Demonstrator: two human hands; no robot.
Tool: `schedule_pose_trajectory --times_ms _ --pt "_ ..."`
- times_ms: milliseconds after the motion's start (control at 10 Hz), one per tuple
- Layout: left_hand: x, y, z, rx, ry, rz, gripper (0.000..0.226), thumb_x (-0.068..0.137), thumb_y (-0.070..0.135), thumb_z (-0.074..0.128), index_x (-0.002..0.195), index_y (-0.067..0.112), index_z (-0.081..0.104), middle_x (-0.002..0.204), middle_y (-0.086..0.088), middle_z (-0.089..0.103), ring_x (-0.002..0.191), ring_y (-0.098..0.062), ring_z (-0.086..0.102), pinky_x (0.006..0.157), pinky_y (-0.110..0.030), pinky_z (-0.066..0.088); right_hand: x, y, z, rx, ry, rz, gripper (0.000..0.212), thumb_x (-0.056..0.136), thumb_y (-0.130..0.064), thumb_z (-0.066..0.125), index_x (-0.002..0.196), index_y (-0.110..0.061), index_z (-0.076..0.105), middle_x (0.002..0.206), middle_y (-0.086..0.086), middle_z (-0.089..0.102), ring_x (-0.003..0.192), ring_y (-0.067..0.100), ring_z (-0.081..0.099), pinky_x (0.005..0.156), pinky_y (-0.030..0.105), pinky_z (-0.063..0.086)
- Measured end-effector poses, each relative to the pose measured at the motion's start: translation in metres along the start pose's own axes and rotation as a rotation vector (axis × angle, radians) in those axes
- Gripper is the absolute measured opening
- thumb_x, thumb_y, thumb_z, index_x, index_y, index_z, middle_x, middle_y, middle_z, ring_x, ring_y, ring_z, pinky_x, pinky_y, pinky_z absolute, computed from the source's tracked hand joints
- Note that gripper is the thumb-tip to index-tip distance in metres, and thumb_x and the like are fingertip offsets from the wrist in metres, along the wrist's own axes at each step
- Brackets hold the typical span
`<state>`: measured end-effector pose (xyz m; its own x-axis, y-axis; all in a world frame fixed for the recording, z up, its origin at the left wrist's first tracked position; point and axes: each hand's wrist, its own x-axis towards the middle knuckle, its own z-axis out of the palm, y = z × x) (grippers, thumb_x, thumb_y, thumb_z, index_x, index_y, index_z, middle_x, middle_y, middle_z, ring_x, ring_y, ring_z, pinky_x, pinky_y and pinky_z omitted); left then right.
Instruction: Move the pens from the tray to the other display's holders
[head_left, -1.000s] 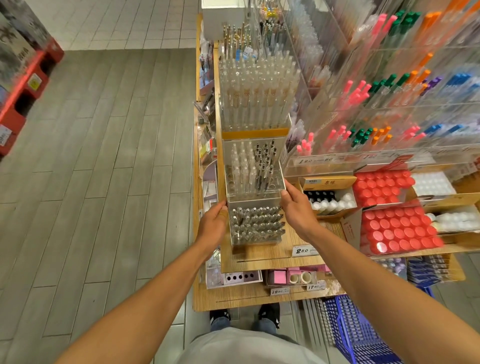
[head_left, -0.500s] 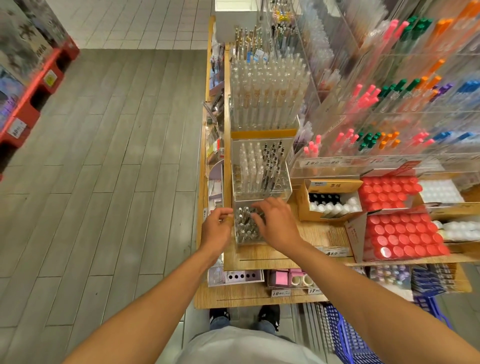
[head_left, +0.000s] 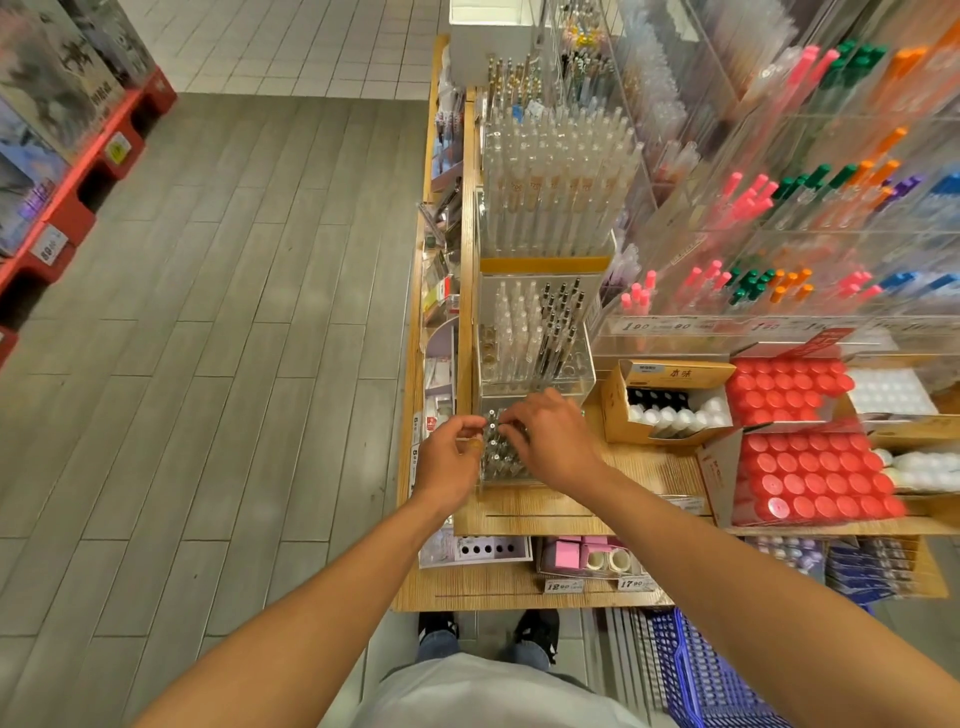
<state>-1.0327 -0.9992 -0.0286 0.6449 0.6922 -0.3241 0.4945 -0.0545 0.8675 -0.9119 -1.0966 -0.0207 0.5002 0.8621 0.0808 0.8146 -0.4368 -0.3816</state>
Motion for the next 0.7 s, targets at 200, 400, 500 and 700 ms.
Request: schedule_pose_trajectory --times_ms 200,400,500,700 --pt "0.002 -0.002 -0.001 -0.008 -0.01 -0.016 0.025 0.098 0.005 0.057 0.116 0.02 0.067 0.107 0.012 0.061 0.091 0.007 0.053 0.068 -0.003 0.039 0.006 0.001 0.0 -0.012 -0.027 0.019 0.012 0.09 -0.029 0.066 0.091 -0.02 0.074 0.088 -0.002 0.068 0.087 0.02 0.051 0.072 0.034 0.037" --pt "0.002 -0.001 -0.004 -0.051 -0.023 -0.03 0.023 0.099 0.008 0.056 0.111 0.025 0.066 0.107 0.011 0.062 0.098 -0.005 0.057 0.072 -0.009 0.04 0.002 0.003 0.001 0.049 -0.027 0.077 0.017 0.09 -0.038 0.064 0.102 -0.028 0.072 0.094 -0.006 0.066 0.096 0.018 0.052 0.081 0.035 0.039" --pt "0.0 0.001 -0.008 -0.058 -0.043 -0.013 0.022 0.1 0.009 0.055 0.11 0.026 0.065 0.109 0.012 0.062 0.101 -0.007 0.059 0.075 -0.01 0.043 -0.005 0.006 -0.004 0.128 -0.054 0.104 0.025 0.091 -0.041 0.062 0.112 -0.029 0.067 0.102 -0.008 0.066 0.102 0.015 0.052 0.091 0.036 0.041" --pt "-0.003 0.008 -0.022 -0.062 -0.082 -0.008 0.02 0.101 0.012 0.054 0.108 0.027 0.065 0.112 0.012 0.062 0.105 -0.013 0.061 0.084 -0.023 0.054 -0.028 0.01 -0.029 0.352 -0.013 0.207 0.025 0.092 -0.037 0.06 0.117 -0.034 0.062 0.104 -0.019 0.058 0.094 -0.001 0.051 0.085 0.019 0.042"
